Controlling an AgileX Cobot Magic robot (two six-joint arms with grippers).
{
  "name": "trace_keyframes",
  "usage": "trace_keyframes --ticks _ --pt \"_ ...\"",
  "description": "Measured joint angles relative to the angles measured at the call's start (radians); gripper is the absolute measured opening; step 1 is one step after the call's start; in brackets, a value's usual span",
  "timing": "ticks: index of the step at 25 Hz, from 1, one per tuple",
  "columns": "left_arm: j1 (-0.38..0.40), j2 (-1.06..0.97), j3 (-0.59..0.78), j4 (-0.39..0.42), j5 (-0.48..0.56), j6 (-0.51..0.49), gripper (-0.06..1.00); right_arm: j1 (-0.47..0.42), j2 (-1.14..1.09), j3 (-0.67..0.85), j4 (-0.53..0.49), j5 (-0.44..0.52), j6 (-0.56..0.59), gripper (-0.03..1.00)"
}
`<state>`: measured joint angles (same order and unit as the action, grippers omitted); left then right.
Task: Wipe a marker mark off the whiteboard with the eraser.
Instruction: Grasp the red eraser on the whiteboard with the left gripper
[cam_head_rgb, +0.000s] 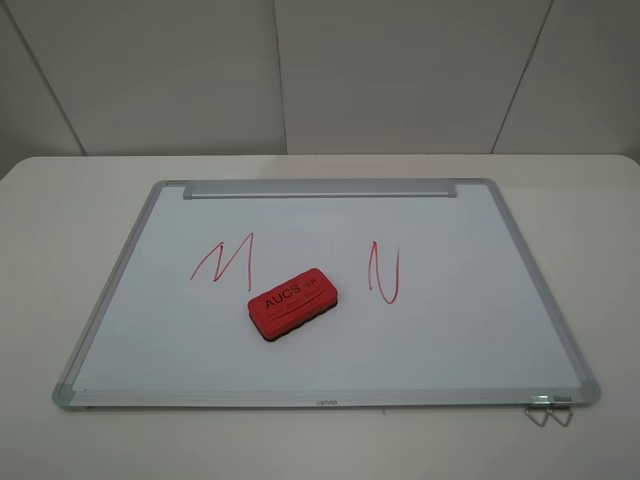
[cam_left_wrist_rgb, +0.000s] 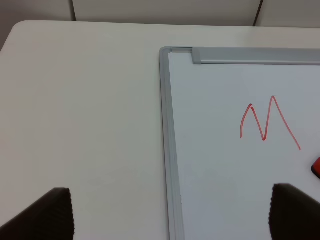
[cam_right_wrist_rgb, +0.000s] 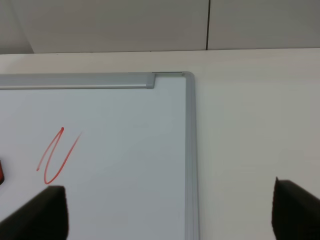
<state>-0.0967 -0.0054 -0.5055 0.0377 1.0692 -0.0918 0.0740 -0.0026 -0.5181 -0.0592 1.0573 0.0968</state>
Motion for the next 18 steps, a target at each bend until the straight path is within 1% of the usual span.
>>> trace_keyframes --ticks 4,8,13,16,18 --pt "0.0 0.092 -0.005 0.043 -0.004 0.009 0.77 0.0 0.0 0.0 0.0 0.0 0.0 0.72" --pt "0.0 0.335 -0.022 0.061 -0.097 0.053 0.77 0.0 0.0 0.0 0.0 0.0 0.0 0.72" --pt "0.0 0.75 -0.049 0.039 -0.272 0.133 0.77 0.0 0.0 0.0 0.0 0.0 0.0 0.72" --pt "-0.001 1.008 -0.114 0.034 -0.363 0.146 0.77 0.0 0.0 0.0 0.0 0.0 0.0 0.72" --pt "-0.026 1.182 -0.182 0.036 -0.399 0.149 0.77 0.0 0.0 0.0 0.0 0.0 0.0 0.72"
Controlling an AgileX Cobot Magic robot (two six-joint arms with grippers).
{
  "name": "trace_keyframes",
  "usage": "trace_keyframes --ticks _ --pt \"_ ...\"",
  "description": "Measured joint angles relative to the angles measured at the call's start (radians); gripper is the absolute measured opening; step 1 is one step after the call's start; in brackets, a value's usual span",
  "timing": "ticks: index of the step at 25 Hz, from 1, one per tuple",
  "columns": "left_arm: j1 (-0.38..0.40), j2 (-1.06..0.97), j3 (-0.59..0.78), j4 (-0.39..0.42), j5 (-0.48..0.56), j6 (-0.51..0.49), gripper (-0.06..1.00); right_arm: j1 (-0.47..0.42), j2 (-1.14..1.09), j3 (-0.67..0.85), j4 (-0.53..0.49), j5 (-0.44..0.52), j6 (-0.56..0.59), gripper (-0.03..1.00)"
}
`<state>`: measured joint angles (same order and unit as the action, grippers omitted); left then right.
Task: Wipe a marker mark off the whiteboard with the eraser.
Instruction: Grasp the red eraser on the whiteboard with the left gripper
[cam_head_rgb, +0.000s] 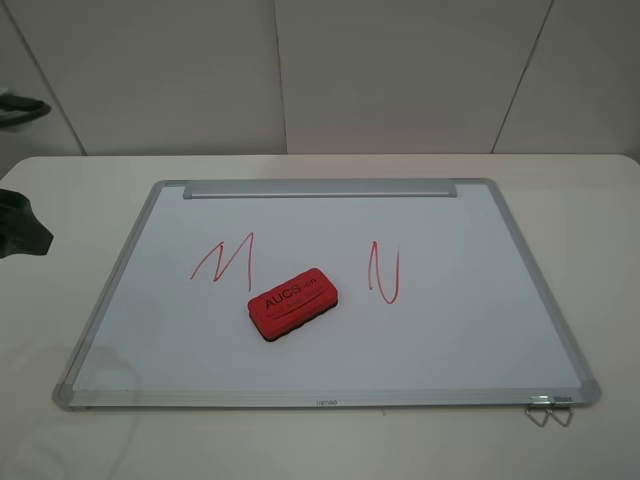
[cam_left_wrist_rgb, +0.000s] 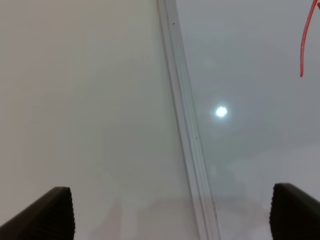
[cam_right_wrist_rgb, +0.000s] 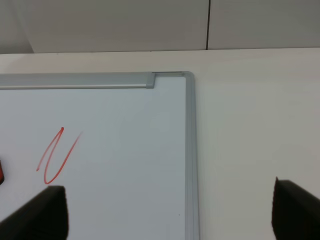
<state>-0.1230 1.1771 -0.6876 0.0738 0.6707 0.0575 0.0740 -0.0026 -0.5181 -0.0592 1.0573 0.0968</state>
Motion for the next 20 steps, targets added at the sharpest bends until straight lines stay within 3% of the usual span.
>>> trace_keyframes --ticks 5,10,15,20 --pt "-0.134 0.341 -0.213 -0.001 -0.005 0.082 0.77 0.0 0.0 0.0 0.0 0.0 0.0 0.72" --pt "-0.272 0.615 -0.468 -0.059 0.099 0.229 0.77 0.0 0.0 0.0 0.0 0.0 0.0 0.72" --pt "-0.391 0.786 -0.646 -0.163 0.15 0.388 0.77 0.0 0.0 0.0 0.0 0.0 0.0 0.72" --pt "-0.473 0.855 -0.709 -0.185 0.159 0.482 0.77 0.0 0.0 0.0 0.0 0.0 0.0 0.72"
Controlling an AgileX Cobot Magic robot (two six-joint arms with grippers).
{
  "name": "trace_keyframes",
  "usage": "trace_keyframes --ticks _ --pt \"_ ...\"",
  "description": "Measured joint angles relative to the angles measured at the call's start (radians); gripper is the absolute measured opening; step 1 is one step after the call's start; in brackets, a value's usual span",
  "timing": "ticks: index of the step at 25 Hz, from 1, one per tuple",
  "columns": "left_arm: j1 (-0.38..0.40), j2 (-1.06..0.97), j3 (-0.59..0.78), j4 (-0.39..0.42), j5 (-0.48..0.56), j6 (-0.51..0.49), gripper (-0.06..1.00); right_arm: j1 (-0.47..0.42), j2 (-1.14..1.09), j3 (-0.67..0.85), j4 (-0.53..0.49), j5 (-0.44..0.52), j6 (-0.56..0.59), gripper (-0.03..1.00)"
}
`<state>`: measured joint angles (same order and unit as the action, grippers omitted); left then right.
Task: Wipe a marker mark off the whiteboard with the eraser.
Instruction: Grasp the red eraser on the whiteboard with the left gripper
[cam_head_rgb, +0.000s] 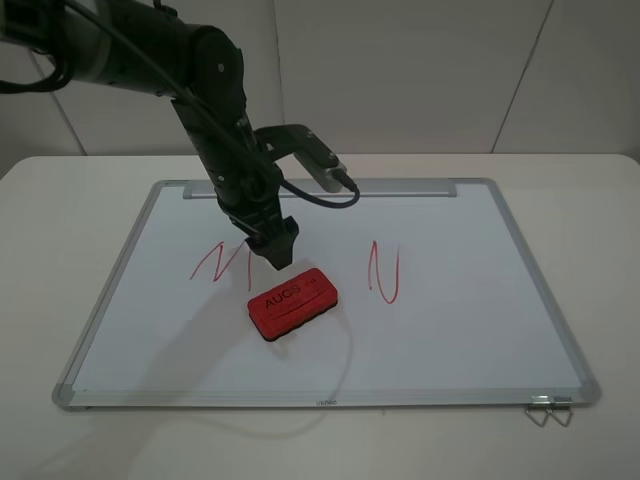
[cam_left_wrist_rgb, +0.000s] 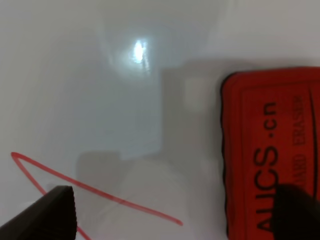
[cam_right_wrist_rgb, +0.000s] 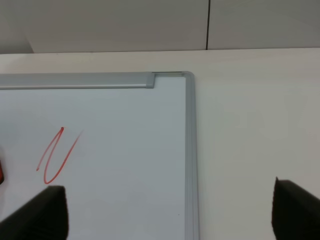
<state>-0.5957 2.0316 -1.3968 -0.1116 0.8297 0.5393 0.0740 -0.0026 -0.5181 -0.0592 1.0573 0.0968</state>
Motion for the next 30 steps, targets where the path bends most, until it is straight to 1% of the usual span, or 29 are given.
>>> trace_keyframes --ticks 4,7,11,14,16,19,26,30 --pt "-0.033 0.01 -0.003 0.001 0.015 0.011 0.77 0.0 0.0 0.0 0.0 0.0 0.0 0.72" --pt "-0.072 0.011 -0.003 0.002 0.026 0.007 0.77 0.0 0.0 0.0 0.0 0.0 0.0 0.72" --pt "-0.115 0.011 -0.003 -0.001 0.025 -0.046 0.77 0.0 0.0 0.0 0.0 0.0 0.0 0.72" --pt "-0.123 0.011 -0.003 0.002 0.025 -0.101 0.77 0.0 0.0 0.0 0.0 0.0 0.0 0.72" --pt "-0.126 0.016 -0.003 0.02 0.024 -0.136 0.77 0.0 0.0 0.0 0.0 0.0 0.0 0.72" --pt "-0.132 0.037 -0.003 0.032 0.024 -0.172 0.77 0.0 0.0 0.0 0.0 0.0 0.0 0.72" --pt "-0.153 0.049 -0.003 0.035 -0.001 -0.207 0.77 0.0 0.0 0.0 0.0 0.0 0.0 0.72" --pt "-0.153 0.049 0.031 0.035 -0.024 -0.22 0.77 0.0 0.0 0.0 0.0 0.0 0.0 0.72"
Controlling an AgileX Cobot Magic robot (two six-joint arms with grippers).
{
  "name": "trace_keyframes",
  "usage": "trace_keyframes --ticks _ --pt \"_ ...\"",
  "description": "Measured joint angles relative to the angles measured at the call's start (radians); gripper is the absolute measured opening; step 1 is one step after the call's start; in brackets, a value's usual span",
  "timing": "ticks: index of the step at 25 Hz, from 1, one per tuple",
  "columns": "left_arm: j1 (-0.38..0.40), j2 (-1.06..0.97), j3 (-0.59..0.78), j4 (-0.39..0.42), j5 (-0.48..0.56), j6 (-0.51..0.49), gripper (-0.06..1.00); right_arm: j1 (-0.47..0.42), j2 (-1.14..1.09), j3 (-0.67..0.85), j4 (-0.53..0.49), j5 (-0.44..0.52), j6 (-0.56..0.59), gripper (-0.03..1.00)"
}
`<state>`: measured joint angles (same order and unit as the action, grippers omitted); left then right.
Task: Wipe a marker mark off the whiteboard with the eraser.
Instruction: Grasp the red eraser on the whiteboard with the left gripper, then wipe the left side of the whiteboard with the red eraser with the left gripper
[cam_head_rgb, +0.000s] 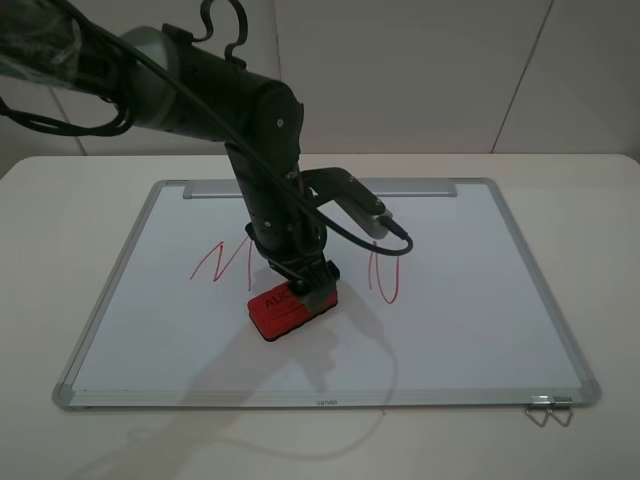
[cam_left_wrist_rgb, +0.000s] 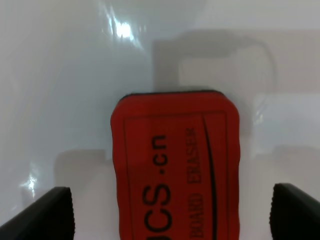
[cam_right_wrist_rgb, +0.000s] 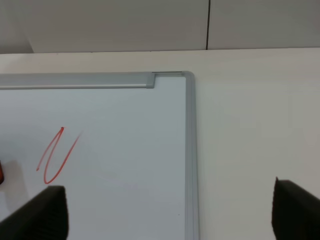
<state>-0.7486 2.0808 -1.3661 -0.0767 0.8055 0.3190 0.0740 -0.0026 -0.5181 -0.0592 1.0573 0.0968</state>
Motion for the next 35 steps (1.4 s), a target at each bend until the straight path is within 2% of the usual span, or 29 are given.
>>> trace_keyframes --ticks 8,18,22,27,35 --pt "0.0 0.0 0.086 0.0 -0.055 -0.003 0.77 0.0 0.0 0.0 0.0 0.0 0.0 0.72" --pt "0.0 0.0 0.101 0.0 -0.101 -0.003 0.77 0.0 0.0 0.0 0.0 0.0 0.0 0.72" --pt "0.0 0.0 0.101 0.0 -0.104 -0.003 0.71 0.0 0.0 0.0 0.0 0.0 0.0 0.72" --pt "0.0 0.011 0.101 -0.002 -0.105 -0.003 0.59 0.0 0.0 0.0 0.0 0.0 0.0 0.72" --pt "0.001 0.015 0.1 -0.004 -0.104 -0.004 0.58 0.0 0.0 0.0 0.0 0.0 0.0 0.72"
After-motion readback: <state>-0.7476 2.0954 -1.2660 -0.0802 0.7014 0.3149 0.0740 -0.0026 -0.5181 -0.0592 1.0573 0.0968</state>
